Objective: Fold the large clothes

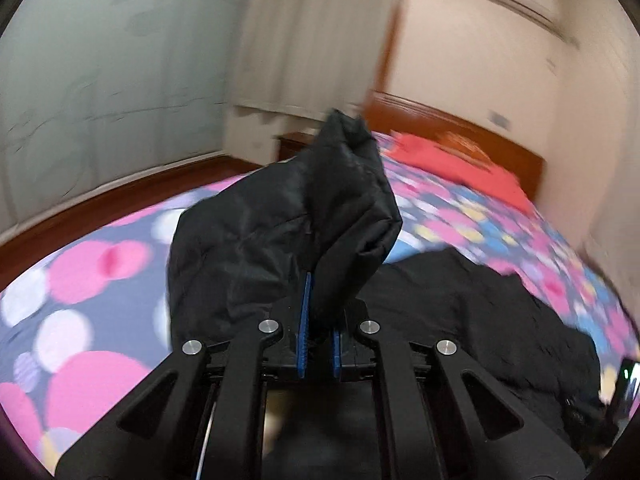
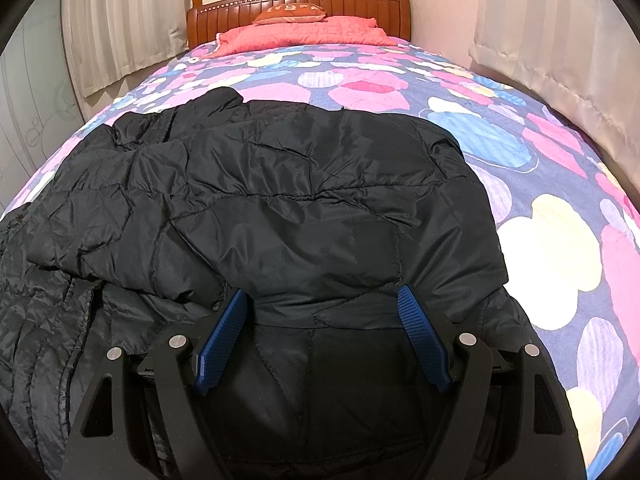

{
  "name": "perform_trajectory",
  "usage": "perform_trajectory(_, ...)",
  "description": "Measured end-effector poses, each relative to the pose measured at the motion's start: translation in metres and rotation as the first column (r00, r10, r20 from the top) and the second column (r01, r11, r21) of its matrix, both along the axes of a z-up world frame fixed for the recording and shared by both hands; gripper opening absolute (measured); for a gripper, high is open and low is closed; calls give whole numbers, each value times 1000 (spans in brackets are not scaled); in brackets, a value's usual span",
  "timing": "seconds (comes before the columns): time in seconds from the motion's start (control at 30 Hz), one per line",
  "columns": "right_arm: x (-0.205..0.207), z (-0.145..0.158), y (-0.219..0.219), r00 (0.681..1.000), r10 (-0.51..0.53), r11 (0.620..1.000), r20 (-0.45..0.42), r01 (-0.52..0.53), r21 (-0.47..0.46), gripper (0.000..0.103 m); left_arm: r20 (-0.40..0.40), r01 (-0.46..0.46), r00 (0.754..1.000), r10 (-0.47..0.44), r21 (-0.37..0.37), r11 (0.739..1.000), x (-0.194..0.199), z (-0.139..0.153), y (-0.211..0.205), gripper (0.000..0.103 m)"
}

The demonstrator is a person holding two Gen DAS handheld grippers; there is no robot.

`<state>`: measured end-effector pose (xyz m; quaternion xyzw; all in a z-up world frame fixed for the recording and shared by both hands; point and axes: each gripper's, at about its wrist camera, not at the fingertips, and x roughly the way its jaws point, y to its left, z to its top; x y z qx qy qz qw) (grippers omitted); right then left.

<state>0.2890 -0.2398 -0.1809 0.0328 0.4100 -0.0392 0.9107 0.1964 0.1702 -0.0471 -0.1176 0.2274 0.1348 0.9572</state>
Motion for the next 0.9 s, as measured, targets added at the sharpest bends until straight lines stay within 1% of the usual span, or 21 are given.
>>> perform_trajectory(0.03,1,0,-1,1000,0,1000,1,0,4,77,-12,41,999,-41,22,999,9,-2,-21,8)
perform_trajectory(0.1,0,0,-1,1000,0,1000,4,0,7,77,-35,99,995,-98,53,994,15,-8,-52,8)
perform_trajectory(0.17,0,-1,-2,1000,0,1000,6,0,11,77,-78,166,984,-160,76,983,33,-18,-87,8)
perform_trajectory(0.3,1,-1,-2,1000,0,1000,9,0,16,77,-146,259,959,-241,116,959,53,-43,-135,8)
perform_trajectory(0.4,0,-1,-2,1000,0,1000,11,0,19,77,-220,330,929,-296,136,934,62,-62,-165,8)
perform_trajectory(0.47,0,-2,-2,1000,1,1000,12,-2,21,78,-283,369,903,-322,131,920,67,-76,-180,12)
perform_trajectory(0.5,0,-2,-1,1000,2,1000,12,-3,22,78,-301,375,897,-324,132,918,68,-80,-181,21)
perform_trajectory(0.53,-1,-2,-1,1000,3,1000,13,-3,22,78,-316,392,887,-337,127,911,67,-82,-183,40)
perform_trajectory(0.57,-1,-2,-1,1000,2,1000,13,-2,22,78,-315,405,881,-352,121,906,66,-82,-185,50)
perform_trajectory(0.6,0,-2,-1,1000,2,1000,13,-2,22,78,-307,406,883,-356,119,906,63,-79,-183,64)
perform_trajectory(0.67,0,-2,-1,1000,2,1000,12,-2,22,78,-277,408,889,-365,114,906,55,-72,-182,67)
perform_trajectory(0.73,-1,-1,-1,1000,0,1000,11,-1,24,78,-264,416,887,-380,96,904,47,-65,-177,69)
perform_trajectory(0.83,-4,5,1,1000,-9,999,11,8,31,78,-240,399,897,-371,80,913,29,-53,-158,69)
perform_trajectory(0.9,-9,13,5,1000,-8,998,17,7,59,78,-235,380,906,-353,81,922,21,-48,-144,70)
